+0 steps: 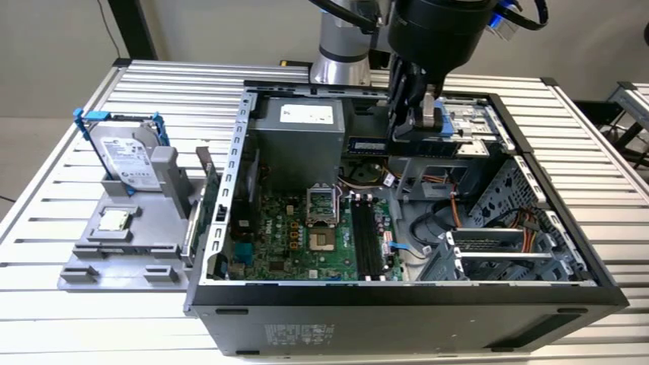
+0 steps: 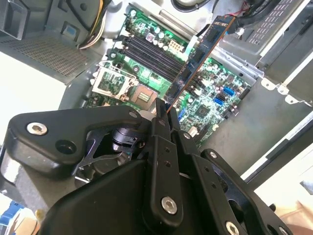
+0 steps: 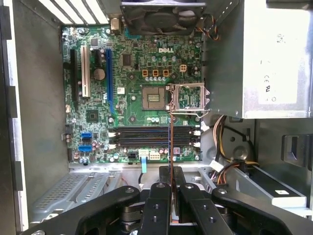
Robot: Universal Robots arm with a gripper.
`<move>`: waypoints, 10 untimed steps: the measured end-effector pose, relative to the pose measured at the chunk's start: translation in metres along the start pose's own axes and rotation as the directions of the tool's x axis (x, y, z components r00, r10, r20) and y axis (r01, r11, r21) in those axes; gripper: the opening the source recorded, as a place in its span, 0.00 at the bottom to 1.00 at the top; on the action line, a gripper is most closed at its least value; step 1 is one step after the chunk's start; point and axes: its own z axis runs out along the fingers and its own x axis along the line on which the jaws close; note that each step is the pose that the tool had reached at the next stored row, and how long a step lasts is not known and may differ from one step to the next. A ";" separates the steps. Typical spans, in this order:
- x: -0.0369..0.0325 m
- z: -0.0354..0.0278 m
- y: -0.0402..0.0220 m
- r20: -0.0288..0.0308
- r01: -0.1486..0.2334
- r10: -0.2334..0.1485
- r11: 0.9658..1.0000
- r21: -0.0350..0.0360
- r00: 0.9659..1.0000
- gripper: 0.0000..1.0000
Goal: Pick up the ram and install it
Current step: 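Insert the ram into the slot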
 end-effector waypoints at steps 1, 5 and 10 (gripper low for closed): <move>0.0000 0.0000 0.0000 0.000 -0.007 0.007 1.000 0.000 1.000 0.00; 0.0000 0.0000 0.0000 0.000 -0.032 0.032 0.999 0.001 0.999 0.00; 0.0000 -0.0001 0.0000 0.001 -0.064 0.064 0.998 0.002 0.998 0.00</move>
